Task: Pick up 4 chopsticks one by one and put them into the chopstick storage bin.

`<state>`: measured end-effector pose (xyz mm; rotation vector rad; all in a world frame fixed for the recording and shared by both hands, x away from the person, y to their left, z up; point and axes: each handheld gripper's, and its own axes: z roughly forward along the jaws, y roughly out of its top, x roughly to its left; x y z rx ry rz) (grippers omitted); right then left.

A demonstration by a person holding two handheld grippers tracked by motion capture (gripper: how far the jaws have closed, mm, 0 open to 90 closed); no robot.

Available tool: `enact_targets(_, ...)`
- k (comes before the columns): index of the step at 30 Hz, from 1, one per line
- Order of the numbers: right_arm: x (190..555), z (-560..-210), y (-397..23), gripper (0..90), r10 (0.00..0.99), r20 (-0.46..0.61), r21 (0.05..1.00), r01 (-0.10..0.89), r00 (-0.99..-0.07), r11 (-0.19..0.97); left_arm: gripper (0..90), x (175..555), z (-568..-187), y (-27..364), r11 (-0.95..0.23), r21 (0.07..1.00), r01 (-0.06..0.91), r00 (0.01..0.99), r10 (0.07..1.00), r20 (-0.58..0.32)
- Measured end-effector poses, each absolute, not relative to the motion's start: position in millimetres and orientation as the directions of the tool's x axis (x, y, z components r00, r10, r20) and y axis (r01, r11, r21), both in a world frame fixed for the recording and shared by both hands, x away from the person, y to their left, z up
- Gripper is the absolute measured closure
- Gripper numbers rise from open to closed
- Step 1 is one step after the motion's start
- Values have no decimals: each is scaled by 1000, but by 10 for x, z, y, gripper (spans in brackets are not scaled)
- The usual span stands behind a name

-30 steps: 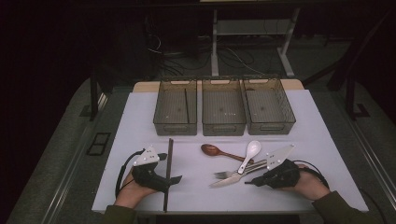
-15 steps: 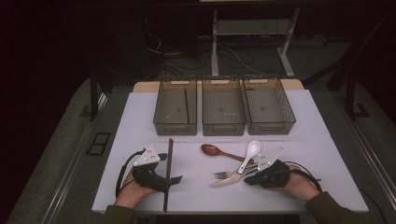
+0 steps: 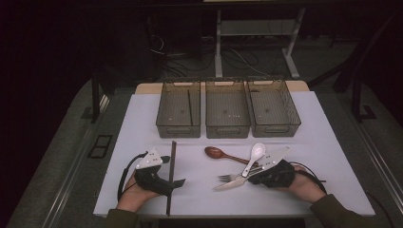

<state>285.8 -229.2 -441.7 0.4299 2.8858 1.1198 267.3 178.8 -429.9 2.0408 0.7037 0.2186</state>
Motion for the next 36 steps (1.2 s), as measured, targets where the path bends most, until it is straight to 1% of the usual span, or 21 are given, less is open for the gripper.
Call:
enact_targets(1,2868,-4380,-2326,886,260,78,669,244,-962,702,0,2673,-4299,1789,-399,828,394,820,560,-120)
enact_targets(4,2875,-4279,-2414,819,274,88,674,259,-958,692,0,2673,-4298,1793,-396,829,394,818,562,-121)
enact_targets(7,2881,-4181,-2525,783,265,63,646,241,-962,724,0,2673,-4298,1795,-396,829,395,818,562,-121)
enact_targets(11,2875,-4097,-2678,752,274,61,601,254,-960,758,0,2674,-4298,1795,-398,828,394,819,561,-121)
enact_targets(14,2881,-4085,-2764,724,274,40,565,248,-961,787,0,2675,-4300,1795,-396,829,395,818,562,-121)
enact_targets(21,2883,-4018,-2933,715,253,-21,436,219,-967,873,0,2675,-4300,1799,-395,829,396,816,565,-121)
enact_targets(26,2900,-4017,-2975,721,237,-29,340,213,-971,916,0,2675,-4300,1792,-399,828,395,818,562,-119)
enact_targets(30,2935,-4078,-2965,735,203,-30,251,189,-979,949,0,2673,-4301,1790,-400,827,395,819,561,-119)
enact_targets(32,2947,-4107,-2954,741,194,-27,219,184,-981,958,0,2675,-4301,1793,-399,828,395,818,562,-119)
enact_targets(36,2968,-4138,-2932,754,175,-24,188,168,-984,968,0,2676,-4302,1795,-399,827,395,819,562,-120)
